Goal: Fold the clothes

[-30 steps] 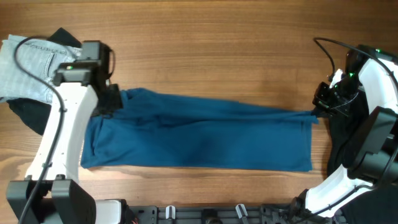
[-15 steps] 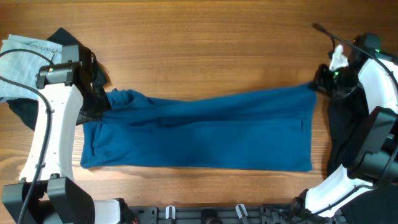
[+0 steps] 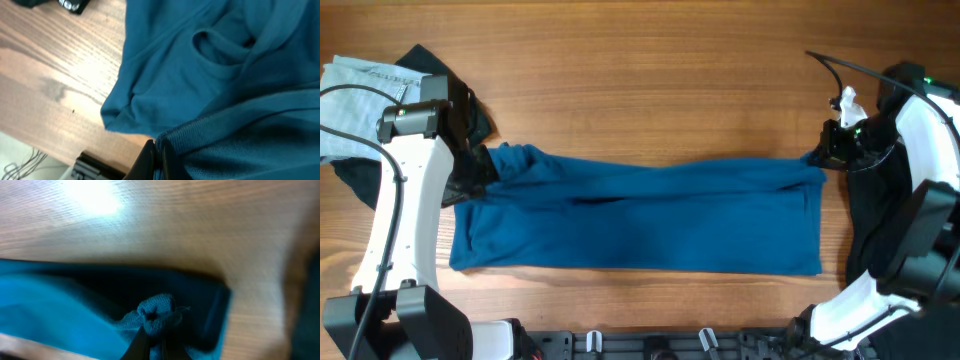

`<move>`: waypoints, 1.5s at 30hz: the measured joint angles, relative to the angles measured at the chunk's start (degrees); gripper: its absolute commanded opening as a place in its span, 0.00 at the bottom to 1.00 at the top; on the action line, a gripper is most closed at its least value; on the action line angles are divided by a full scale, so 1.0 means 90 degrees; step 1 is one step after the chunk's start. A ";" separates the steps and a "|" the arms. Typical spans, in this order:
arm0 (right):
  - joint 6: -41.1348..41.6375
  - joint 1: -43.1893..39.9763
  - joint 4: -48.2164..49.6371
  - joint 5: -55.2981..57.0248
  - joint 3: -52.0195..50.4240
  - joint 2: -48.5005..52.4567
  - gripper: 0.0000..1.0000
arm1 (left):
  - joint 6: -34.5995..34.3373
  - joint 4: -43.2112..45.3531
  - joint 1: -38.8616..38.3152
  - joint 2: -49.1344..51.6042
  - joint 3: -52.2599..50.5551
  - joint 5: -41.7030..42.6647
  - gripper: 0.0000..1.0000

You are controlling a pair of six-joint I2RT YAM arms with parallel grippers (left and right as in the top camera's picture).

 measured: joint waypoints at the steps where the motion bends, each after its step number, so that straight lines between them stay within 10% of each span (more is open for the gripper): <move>1: 0.0129 0.0027 -0.0078 0.0175 0.0000 -0.0153 0.04 | -0.0046 -0.0066 0.0000 0.0000 0.0000 -0.0024 0.04; 18: 0.1615 0.0138 0.1515 0.1326 -0.3019 -0.1979 0.04 | -0.0304 -0.0325 0.0019 -0.0024 -0.0464 -0.0180 0.04; 37: 0.2368 0.0138 0.0998 0.2188 -0.3126 -0.1979 0.11 | -0.0306 -0.0289 0.0719 -0.0024 -0.0622 -0.0141 0.04; 41: 0.2319 0.0138 0.0930 0.2176 -0.3126 -0.1979 0.71 | -0.0306 -0.0291 0.0721 -0.0024 -0.0622 -0.0185 0.08; 45: 0.2414 0.0138 0.0991 0.2327 -0.3128 -0.1979 0.95 | -0.0367 -0.0291 0.0726 -0.0024 -0.0622 -0.0257 0.45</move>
